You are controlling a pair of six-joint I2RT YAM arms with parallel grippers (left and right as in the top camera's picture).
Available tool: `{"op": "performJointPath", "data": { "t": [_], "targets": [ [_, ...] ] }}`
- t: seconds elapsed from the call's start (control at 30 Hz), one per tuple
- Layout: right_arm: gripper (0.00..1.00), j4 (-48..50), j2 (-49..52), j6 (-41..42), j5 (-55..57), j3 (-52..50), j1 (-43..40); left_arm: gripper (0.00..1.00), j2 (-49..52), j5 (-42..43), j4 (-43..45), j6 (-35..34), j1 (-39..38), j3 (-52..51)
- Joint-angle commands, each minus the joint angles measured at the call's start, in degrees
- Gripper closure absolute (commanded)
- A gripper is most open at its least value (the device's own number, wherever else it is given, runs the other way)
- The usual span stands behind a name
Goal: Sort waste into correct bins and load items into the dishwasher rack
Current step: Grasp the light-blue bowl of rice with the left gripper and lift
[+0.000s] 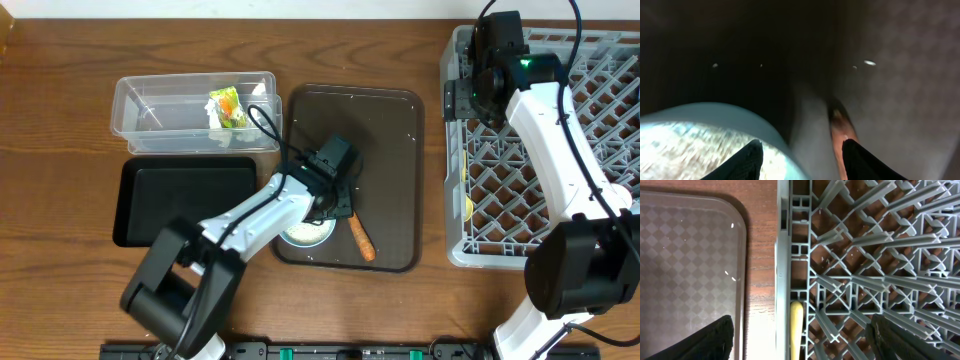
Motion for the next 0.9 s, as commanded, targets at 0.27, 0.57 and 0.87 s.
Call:
{"op": "performJointPath", "data": {
  "t": [0.27,0.57,0.87],
  "targets": [
    [0.16,-0.50,-1.33,1.03,-0.07,0.98,0.07,0.65,1.05,-0.74,1.90,-0.90,-0.13,-0.33],
    [0.15,-0.94,-1.33,1.01,-0.04,0.98,0.04,0.81,1.05,-7.15,2.14,-0.85,-0.11,-0.33],
    [0.15,-0.94,-1.33,1.01,-0.04,0.98,0.04,0.93,1.03,-7.82,2.75,3.02,-0.13,1.05]
  ]
}}
